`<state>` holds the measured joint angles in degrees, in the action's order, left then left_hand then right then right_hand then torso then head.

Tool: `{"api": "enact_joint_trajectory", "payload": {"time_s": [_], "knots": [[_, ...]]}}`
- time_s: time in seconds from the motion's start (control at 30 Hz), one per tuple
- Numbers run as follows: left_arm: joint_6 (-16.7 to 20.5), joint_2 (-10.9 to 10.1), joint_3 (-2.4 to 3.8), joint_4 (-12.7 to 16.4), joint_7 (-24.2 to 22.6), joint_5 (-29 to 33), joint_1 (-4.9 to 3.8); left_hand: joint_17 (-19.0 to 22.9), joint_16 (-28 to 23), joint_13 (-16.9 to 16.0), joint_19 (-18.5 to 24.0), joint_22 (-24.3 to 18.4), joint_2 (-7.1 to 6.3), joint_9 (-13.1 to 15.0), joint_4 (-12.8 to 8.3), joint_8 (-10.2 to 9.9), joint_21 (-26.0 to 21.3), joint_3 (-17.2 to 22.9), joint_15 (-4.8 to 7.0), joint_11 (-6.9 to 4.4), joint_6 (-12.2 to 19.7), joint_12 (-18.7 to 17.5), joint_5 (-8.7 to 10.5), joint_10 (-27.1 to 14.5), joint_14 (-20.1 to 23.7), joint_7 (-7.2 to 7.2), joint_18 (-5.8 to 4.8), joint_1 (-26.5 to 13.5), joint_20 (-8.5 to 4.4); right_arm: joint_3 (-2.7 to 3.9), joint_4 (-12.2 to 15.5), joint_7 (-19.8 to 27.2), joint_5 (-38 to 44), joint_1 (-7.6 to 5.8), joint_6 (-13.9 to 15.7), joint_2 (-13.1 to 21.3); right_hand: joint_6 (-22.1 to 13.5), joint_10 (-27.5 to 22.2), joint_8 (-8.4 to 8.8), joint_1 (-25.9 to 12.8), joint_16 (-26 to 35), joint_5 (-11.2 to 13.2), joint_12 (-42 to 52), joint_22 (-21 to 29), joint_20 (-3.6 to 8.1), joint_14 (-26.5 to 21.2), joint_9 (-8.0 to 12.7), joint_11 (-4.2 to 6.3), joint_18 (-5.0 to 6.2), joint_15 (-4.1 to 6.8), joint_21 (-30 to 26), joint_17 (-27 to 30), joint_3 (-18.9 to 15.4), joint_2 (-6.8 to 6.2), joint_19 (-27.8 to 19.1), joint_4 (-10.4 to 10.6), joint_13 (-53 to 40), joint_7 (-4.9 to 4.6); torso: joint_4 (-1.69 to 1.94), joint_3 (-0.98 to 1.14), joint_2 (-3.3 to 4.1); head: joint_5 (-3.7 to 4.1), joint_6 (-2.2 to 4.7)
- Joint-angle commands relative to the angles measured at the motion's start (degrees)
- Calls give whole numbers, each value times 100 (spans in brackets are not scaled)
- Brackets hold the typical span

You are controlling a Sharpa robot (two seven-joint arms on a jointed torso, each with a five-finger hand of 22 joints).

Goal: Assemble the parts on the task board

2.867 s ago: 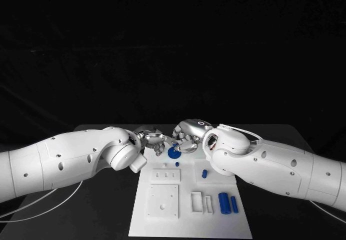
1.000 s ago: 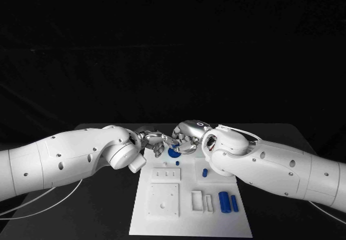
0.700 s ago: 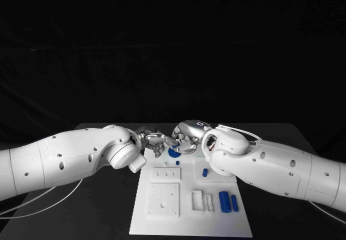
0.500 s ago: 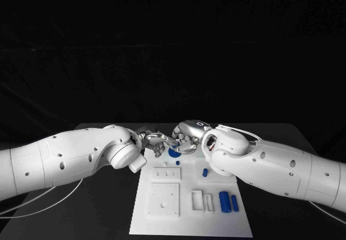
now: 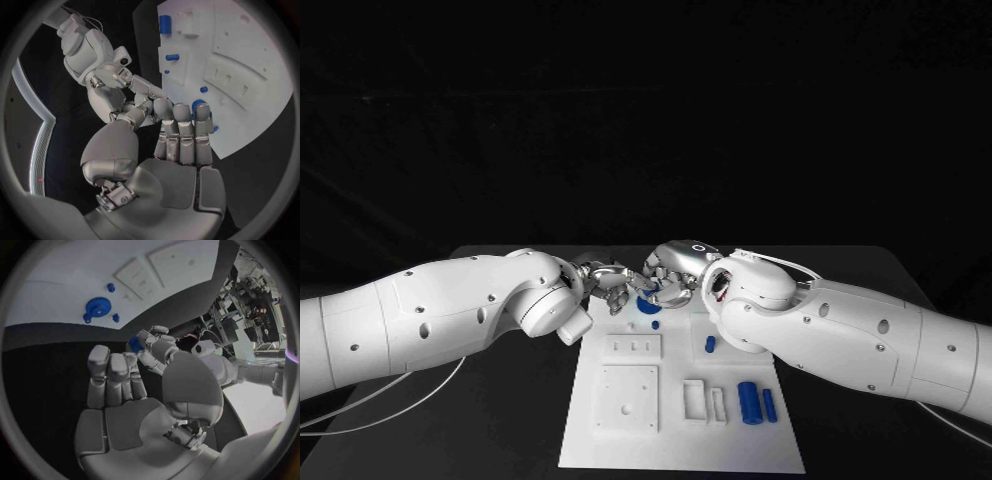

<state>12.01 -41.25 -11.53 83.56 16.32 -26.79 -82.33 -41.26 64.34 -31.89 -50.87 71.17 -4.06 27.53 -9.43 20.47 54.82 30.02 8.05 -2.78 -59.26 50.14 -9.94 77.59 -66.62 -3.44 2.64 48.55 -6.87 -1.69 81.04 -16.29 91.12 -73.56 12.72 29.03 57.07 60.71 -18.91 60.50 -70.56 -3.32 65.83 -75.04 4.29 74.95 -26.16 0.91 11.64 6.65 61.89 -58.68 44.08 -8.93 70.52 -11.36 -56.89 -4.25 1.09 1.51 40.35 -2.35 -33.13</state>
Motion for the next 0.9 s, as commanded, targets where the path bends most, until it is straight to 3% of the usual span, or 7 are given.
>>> {"api": "enact_joint_trajectory", "payload": {"time_s": [0.03,0.23,0.27,0.4,0.63,0.9], "knots": [[-116,25,14,34,-107,1,-11,15,16,16,40,-15,195,15,17,-2,32,18,23,-29,-36,17,-385,11,12,-9,-84,0,-667,-7,20,24,61,7,-92,-13,152,23,-40,-30,33,13,4,-31,23,-10,-5,1,336,45,-6,-8,0,24,9,27,4,-121,3,-1,1,0,-5],[-119,21,14,33,-113,1,-11,48,44,37,94,-39,782,47,-90,-8,79,5,12,-25,-61,22,-715,1,38,-1,-97,-124,-662,-12,7,20,62,7,-99,-12,151,23,-39,-30,34,12,4,-31,23,-10,-5,1,336,45,-7,-8,0,24,9,27,3,-121,7,1,2,-1,-7],[-119,23,14,30,-112,0,-11,52,49,40,103,-41,830,53,-142,-7,88,4,12,-25,-68,24,-741,-2,41,3,-96,-139,-663,-13,7,20,62,7,-95,-13,151,23,-39,-30,34,12,4,-31,23,-10,-5,1,336,45,-7,-8,0,24,9,27,3,-121,7,1,3,-1,-8],[-130,26,14,32,-105,-33,-11,74,65,51,120,-60,901,72,-338,-5,120,35,14,-33,-102,29,-886,-3,47,14,-95,-169,-665,-14,7,20,62,9,-91,-16,151,23,-39,-30,34,12,3,-31,23,-10,-5,1,336,45,-8,-8,-1,23,9,28,3,-121,4,1,0,-4,-13],[-136,22,14,36,-108,-91,-11,104,75,70,118,-89,940,95,-504,3,150,99,13,-47,-152,24,-1036,-1,45,27,-93,-154,-668,-17,-4,21,60,10,-96,-13,144,19,-34,-35,37,12,1,-31,24,-11,-4,-1,336,44,-10,-8,-7,4,8,25,2,-123,3,0,-1,-4,-12],[-74,26,14,44,-138,-137,-11,151,77,105,96,-135,783,129,-672,30,190,190,10,-74,-246,0,-1099,31,20,55,-82,7,-670,-18,-42,30,43,11,-108,-24,138,14,-30,-43,42,8,-3,-31,24,-12,-3,-3,336,42,-13,-8,-13,-13,6,26,2,-125,8,-2,2,-1,-9]]}}
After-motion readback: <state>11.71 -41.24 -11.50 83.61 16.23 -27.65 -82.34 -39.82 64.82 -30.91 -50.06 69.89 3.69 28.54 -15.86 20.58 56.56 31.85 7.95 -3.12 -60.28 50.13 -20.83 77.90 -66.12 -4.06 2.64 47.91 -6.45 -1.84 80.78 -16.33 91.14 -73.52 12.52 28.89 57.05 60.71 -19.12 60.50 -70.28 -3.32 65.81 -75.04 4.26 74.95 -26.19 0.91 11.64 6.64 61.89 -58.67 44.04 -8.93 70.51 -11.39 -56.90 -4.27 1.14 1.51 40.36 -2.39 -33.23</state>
